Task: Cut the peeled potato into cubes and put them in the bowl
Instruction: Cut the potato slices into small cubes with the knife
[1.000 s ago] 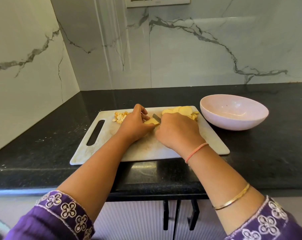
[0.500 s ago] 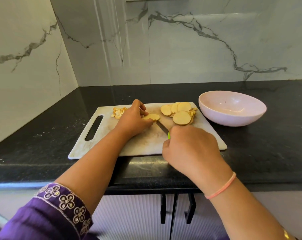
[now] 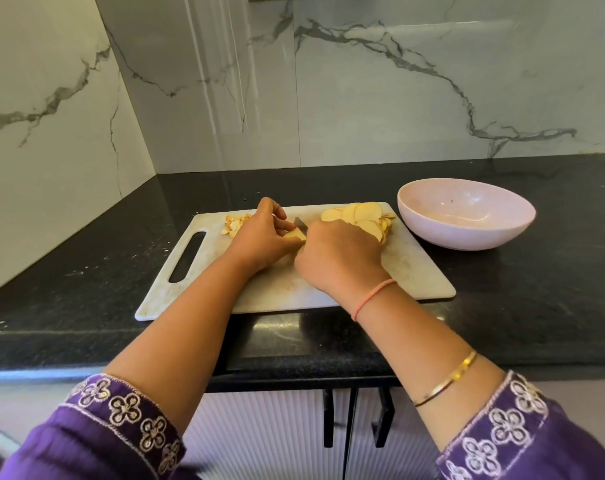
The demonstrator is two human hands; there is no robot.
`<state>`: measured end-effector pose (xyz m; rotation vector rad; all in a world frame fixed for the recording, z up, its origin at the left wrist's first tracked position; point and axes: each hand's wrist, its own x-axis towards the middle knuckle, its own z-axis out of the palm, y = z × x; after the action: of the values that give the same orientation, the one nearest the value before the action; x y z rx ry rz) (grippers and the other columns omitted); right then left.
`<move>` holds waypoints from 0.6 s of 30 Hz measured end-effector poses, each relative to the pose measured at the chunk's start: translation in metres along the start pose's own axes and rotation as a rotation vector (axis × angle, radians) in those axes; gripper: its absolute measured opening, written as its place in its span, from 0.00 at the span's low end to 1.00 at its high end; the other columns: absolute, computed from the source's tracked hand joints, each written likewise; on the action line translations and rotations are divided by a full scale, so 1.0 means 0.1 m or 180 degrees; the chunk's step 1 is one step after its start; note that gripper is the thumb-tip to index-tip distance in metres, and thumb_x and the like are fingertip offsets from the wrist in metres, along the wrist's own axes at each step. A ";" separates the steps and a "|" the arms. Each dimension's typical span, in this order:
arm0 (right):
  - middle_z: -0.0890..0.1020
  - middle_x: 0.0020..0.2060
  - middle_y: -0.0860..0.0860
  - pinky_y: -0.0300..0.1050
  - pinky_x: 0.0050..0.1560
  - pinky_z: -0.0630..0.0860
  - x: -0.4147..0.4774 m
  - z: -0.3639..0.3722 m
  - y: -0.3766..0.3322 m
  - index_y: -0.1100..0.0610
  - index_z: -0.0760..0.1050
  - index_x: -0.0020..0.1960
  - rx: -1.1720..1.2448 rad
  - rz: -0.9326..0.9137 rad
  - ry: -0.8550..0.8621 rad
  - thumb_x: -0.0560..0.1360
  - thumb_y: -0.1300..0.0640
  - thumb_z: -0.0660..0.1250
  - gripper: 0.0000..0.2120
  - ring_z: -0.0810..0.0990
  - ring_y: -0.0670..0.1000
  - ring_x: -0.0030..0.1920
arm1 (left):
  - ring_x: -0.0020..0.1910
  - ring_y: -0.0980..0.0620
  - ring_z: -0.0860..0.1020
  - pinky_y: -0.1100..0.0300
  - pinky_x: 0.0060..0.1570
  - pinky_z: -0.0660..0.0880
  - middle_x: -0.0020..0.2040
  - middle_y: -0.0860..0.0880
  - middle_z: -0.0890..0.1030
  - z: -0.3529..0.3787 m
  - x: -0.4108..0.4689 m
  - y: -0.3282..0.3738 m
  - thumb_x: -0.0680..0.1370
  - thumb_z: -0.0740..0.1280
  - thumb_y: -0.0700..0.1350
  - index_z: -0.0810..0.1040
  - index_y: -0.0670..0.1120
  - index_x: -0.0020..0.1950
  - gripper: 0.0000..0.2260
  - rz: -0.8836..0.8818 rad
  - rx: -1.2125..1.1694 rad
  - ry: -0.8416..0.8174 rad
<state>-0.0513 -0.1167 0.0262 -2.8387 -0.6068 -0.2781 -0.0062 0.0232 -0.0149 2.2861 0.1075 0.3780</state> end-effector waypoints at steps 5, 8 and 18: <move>0.69 0.35 0.51 0.44 0.35 0.65 -0.06 0.11 -0.01 0.56 0.75 0.52 -0.0269 -0.0142 0.0072 0.79 0.58 0.57 0.09 0.70 0.52 0.39 | 0.48 0.52 0.79 0.60 0.48 0.77 0.52 0.49 0.80 0.02 0.00 -0.02 0.72 0.73 0.43 0.65 0.48 0.51 0.17 0.0027 0.0059 -0.0015; 0.67 0.33 0.50 0.44 0.35 0.66 -0.10 0.10 -0.01 0.56 0.75 0.51 -0.0293 -0.0162 0.0017 0.79 0.57 0.58 0.08 0.70 0.52 0.38 | 0.47 0.53 0.78 0.63 0.45 0.75 0.52 0.49 0.80 0.03 0.01 -0.02 0.72 0.73 0.43 0.65 0.49 0.50 0.17 0.0042 0.0090 0.0006; 0.64 0.31 0.49 0.44 0.33 0.66 -0.45 -0.01 0.01 0.55 0.73 0.52 -0.0257 -0.0372 -0.0039 0.79 0.57 0.58 0.06 0.69 0.53 0.37 | 0.46 0.54 0.77 0.63 0.44 0.74 0.53 0.49 0.80 0.02 0.00 -0.04 0.73 0.72 0.45 0.64 0.50 0.49 0.16 -0.0027 0.0202 0.0013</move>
<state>-0.0913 -0.1348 0.0162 -2.8883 -0.7828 -0.3123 -0.0058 0.0246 -0.0188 2.3467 0.1331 0.3799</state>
